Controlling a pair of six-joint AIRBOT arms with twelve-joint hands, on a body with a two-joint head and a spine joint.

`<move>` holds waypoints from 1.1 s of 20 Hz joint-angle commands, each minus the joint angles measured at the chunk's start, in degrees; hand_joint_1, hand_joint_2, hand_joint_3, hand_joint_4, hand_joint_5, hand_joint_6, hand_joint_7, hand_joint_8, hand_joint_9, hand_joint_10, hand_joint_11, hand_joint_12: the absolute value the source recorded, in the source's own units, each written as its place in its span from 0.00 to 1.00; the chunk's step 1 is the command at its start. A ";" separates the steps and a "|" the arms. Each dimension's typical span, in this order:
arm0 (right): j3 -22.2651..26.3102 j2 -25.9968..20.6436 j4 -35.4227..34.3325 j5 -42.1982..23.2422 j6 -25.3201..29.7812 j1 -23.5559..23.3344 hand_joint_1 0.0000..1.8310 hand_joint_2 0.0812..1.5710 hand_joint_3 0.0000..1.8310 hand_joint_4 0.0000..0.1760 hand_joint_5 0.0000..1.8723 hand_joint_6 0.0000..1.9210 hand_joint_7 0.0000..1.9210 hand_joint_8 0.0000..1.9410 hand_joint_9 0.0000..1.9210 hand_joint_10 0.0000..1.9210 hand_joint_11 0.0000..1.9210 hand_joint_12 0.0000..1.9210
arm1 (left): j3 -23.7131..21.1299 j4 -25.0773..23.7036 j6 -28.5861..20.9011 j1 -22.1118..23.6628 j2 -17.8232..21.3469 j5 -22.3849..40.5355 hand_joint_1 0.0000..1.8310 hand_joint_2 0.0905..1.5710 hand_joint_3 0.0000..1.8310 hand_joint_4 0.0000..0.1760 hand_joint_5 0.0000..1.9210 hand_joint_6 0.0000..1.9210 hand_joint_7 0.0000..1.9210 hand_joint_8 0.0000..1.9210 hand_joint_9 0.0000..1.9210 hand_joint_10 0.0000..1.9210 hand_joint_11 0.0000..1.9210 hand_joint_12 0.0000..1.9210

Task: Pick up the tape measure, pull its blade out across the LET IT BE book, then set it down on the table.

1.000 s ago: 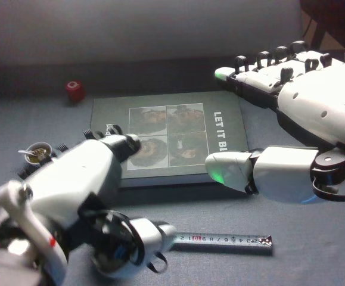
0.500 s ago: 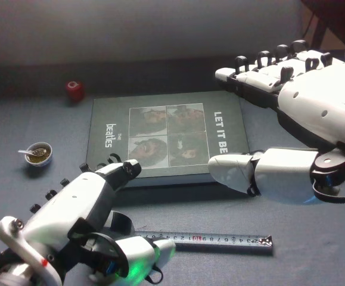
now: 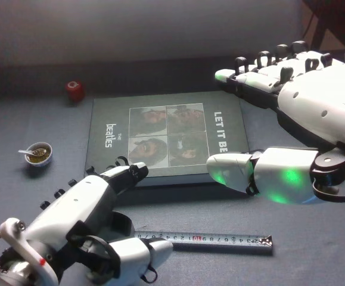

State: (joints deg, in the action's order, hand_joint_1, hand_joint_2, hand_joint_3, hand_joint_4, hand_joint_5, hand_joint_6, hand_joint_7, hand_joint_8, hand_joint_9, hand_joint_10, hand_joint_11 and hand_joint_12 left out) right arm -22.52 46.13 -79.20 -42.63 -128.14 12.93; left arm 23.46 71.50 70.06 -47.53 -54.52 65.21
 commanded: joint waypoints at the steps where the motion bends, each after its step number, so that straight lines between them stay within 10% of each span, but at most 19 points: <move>1: 0.28 -0.25 4.03 -1.69 0.58 -0.60 0.09 0.69 0.00 0.31 0.07 0.00 0.08 0.00 0.04 0.00 0.00 0.24 | 0.28 -5.61 -0.95 0.13 -0.13 3.54 0.63 0.62 0.00 0.00 0.15 0.00 0.17 0.00 0.15 0.00 0.05 0.32; 22: 0.52 -0.36 5.69 -1.73 2.75 -0.62 0.09 0.70 0.00 0.24 0.06 0.00 0.08 0.00 0.07 0.00 0.00 0.29 | 7.98 -19.93 -10.09 -8.32 -0.24 0.42 0.64 0.61 0.00 0.00 0.18 0.01 0.17 0.00 0.17 0.00 0.06 0.32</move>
State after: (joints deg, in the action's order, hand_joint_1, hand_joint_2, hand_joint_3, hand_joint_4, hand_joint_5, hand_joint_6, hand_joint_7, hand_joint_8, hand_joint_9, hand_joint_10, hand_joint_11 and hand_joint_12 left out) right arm -22.28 46.13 -77.78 -42.44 -125.95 12.93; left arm 31.33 55.33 60.51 -56.34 -54.52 61.80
